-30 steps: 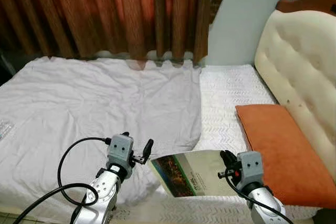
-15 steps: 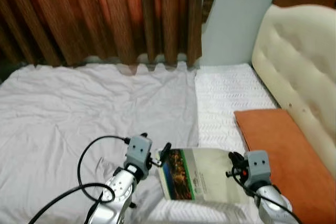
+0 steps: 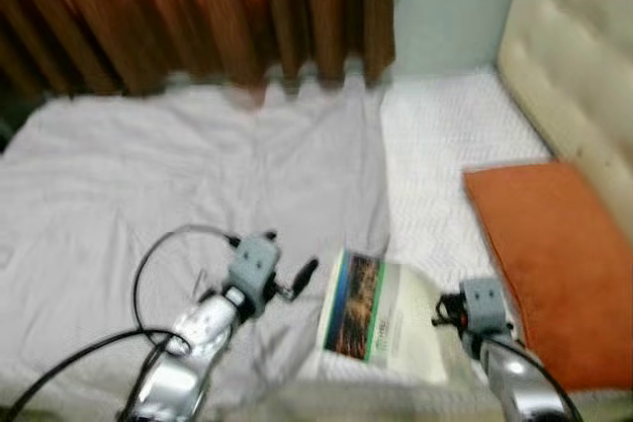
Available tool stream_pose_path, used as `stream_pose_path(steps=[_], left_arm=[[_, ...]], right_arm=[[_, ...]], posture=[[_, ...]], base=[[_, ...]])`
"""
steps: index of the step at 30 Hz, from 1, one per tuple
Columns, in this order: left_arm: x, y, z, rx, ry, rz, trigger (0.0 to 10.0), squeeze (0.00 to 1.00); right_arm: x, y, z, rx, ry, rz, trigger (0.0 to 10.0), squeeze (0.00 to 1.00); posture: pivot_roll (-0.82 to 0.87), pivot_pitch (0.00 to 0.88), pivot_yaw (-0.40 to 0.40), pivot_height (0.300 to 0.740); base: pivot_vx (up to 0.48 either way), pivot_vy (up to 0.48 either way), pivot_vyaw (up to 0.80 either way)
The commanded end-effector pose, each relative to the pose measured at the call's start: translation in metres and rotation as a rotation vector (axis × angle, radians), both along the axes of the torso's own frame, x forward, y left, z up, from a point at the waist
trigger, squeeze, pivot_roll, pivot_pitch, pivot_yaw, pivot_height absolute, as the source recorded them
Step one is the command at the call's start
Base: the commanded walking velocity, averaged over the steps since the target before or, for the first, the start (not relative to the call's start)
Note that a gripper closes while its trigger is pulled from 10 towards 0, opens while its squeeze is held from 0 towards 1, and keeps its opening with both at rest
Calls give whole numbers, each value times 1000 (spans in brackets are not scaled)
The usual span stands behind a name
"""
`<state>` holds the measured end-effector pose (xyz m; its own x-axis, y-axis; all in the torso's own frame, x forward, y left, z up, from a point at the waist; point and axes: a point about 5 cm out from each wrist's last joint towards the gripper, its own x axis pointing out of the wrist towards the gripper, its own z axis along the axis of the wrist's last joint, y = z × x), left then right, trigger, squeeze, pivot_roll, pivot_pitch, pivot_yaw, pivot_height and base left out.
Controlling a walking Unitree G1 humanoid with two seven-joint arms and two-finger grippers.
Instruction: Clean up the room
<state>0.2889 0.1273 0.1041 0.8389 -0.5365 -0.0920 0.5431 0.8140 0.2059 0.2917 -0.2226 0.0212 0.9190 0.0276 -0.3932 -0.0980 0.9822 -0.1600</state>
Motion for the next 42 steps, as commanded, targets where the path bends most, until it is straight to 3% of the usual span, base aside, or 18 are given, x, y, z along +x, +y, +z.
stream_pose_path(steps=[1,3,9,13,18,23,29,35,42], left_arm=[[1,4,5,-2,-3,3,10000,0],[-6,5,6,-9,5,10,10000,0],[-25,3,2,-43,41,28,10000,0],[-42,-2,-3,-76,76,52,10000,0],[-49,-2,-3,-93,90,87,10000,0],[-51,-4,1,-105,88,59,10000,0],[-54,-8,7,-91,79,1,10000,0],[-59,-6,13,-93,78,-2,10000,0],[-65,-3,12,-92,94,2,10000,0]], right_arm=[[2,-2,-1,-51,16,11,0,0],[12,-13,10,-115,-9,15,0,0],[30,-24,35,-232,-60,105,0,0],[46,-43,66,-354,-105,131,0,0],[57,-56,90,-452,-125,128,0,0],[59,-65,97,-471,-112,83,0,0],[56,-67,87,-388,-72,13,0,0],[57,-75,96,-532,-100,-27,0,0],[59,-95,118,-591,-141,-135,0,0]], posture=[[81,357,165,740],[90,381,166,740],[85,395,150,740],[85,407,117,740],[78,426,97,740],[78,443,93,740],[88,460,101,740],[122,477,118,740],[130,481,117,740]], base=[[0,0,0],[0,0,0],[0,0,0],[0,0,0],[0,0,0],[0,0,0],[0,0,0],[0,0,0],[0,0,0]])
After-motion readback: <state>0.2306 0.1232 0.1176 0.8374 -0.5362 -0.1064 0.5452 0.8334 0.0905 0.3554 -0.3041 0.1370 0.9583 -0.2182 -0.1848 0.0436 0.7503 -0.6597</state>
